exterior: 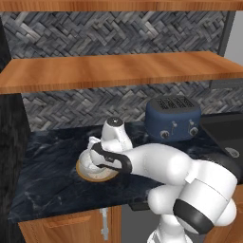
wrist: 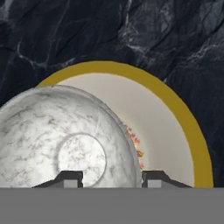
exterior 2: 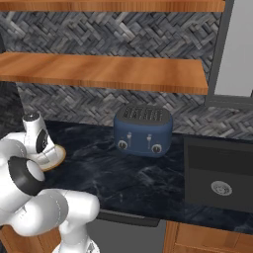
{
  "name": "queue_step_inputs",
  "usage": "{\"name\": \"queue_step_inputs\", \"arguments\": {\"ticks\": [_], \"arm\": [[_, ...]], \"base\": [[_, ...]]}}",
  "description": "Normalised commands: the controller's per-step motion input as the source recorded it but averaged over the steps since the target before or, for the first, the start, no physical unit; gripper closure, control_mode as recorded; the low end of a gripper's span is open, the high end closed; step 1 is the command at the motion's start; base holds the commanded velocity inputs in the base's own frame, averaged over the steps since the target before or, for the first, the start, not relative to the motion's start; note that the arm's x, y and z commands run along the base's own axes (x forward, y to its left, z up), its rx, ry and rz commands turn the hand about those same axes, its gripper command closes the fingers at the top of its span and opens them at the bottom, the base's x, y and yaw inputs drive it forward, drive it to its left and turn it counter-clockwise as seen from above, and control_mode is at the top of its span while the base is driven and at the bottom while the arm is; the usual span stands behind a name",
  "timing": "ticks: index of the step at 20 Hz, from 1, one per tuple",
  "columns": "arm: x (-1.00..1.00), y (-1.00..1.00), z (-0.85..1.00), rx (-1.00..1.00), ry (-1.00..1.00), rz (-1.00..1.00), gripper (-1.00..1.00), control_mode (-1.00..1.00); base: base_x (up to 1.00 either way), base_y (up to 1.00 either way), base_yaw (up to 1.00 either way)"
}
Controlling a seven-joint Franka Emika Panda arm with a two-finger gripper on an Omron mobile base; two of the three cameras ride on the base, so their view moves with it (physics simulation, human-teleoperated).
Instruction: Pick up the bowls on the counter and stack them on top of one another in the open cabinet. Place the smaller bowl on top of the larger bowl.
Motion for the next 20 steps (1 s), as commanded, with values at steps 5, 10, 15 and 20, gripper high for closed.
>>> {"name": "queue_step_inputs", "arguments": {"ticks": [5,10,15,20], "arm": [[0.00,-0.02,0.38,0.01,0.00,-0.01,-1.00,-1.00],[0.00,-0.21,0.51,0.00,0.05,-0.03,-1.00,-1.00],[-0.05,-0.55,0.22,0.00,0.09,-0.03,-1.00,-1.00],[0.00,-0.35,-0.08,-0.01,0.04,0.02,-1.00,-1.00]], "base": [[0.00,0.00,0.00],[0.00,0.00,0.00],[0.00,0.00,0.00],[0.00,0.00,0.00]]}}
